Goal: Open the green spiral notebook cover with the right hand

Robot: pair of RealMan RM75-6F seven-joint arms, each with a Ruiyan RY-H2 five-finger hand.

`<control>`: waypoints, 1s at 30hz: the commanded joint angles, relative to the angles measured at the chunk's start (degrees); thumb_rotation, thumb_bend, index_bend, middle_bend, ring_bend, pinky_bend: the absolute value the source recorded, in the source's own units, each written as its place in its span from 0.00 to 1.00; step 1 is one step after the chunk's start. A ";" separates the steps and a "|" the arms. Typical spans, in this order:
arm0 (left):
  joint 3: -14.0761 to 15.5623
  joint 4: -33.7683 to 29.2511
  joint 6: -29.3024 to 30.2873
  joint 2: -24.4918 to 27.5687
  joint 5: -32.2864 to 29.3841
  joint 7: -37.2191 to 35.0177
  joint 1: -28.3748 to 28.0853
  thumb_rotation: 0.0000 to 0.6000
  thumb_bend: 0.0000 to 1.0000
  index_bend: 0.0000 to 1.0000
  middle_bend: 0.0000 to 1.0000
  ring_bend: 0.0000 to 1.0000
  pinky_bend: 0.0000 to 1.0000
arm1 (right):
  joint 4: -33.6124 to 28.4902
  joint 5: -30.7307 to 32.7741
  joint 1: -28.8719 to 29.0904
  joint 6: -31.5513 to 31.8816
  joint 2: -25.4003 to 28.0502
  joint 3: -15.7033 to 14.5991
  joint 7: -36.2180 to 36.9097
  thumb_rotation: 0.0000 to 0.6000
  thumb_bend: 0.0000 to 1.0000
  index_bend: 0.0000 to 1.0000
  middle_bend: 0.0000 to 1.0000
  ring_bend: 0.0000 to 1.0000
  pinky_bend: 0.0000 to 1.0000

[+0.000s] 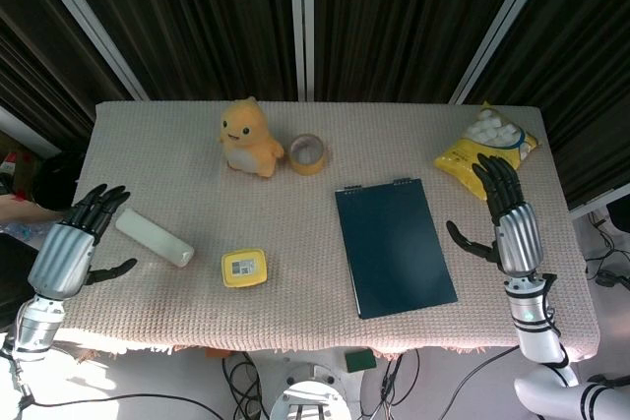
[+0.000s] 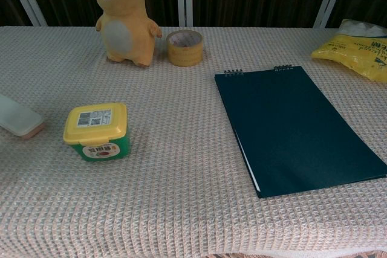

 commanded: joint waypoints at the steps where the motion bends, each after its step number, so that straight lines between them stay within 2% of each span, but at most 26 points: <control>1: 0.02 0.00 -0.02 -0.01 -0.04 -0.02 0.02 1.00 0.02 0.10 0.09 0.06 0.21 | 0.05 0.11 0.03 -0.24 0.03 -0.11 -0.04 1.00 0.28 0.00 0.00 0.00 0.00; 7: 0.01 0.10 0.18 -0.06 -0.13 -0.07 0.18 1.00 0.02 0.10 0.09 0.06 0.21 | 0.13 -0.15 -0.13 -1.15 0.55 -1.14 -0.52 1.00 0.27 0.00 0.00 0.00 0.00; 11: 0.08 0.12 0.51 0.04 -0.30 0.00 0.52 1.00 0.02 0.10 0.09 0.06 0.21 | 0.37 -1.57 -0.83 -2.06 2.07 -3.31 -3.58 1.00 0.27 0.01 0.00 0.00 0.00; 15: 0.35 0.39 0.89 0.23 -0.91 -0.21 1.28 1.00 0.02 0.10 0.09 0.06 0.21 | 0.59 -3.97 -2.44 -6.02 6.01 -9.06 -9.50 1.00 0.28 0.14 0.00 0.00 0.00; 17: 0.49 0.55 1.09 0.27 -1.14 -0.36 1.64 1.00 0.02 0.10 0.09 0.06 0.21 | -1.34 -4.63 -3.09 -9.48 9.09 -12.47 -11.51 1.00 0.28 0.16 0.00 0.00 0.00; 19: 0.69 0.74 1.33 0.25 -1.34 -0.58 2.07 1.00 0.02 0.10 0.09 0.06 0.21 | -3.82 -4.93 -3.73 -12.78 12.45 -15.66 -13.10 1.00 0.29 0.16 0.00 0.00 0.00; 22: 0.97 0.97 1.34 0.08 -1.77 -0.66 2.58 1.00 0.02 0.10 0.09 0.06 0.21 | -4.81 -4.91 -5.00 -14.97 14.46 -18.22 -16.45 1.00 0.30 0.11 0.00 0.00 0.00; 26: 1.29 1.60 1.50 -0.73 -1.78 -0.94 3.04 1.00 0.02 0.10 0.09 0.06 0.21 | -2.26 -4.53 -6.43 -15.48 12.60 -18.82 -19.56 1.00 0.30 0.03 0.00 0.00 0.00; 30: 1.73 2.39 2.06 -1.51 -1.49 -0.95 3.71 1.00 0.02 0.10 0.09 0.06 0.21 | 2.54 -5.07 -6.87 -15.99 8.86 -18.81 -21.02 1.00 0.30 0.02 0.00 0.00 0.00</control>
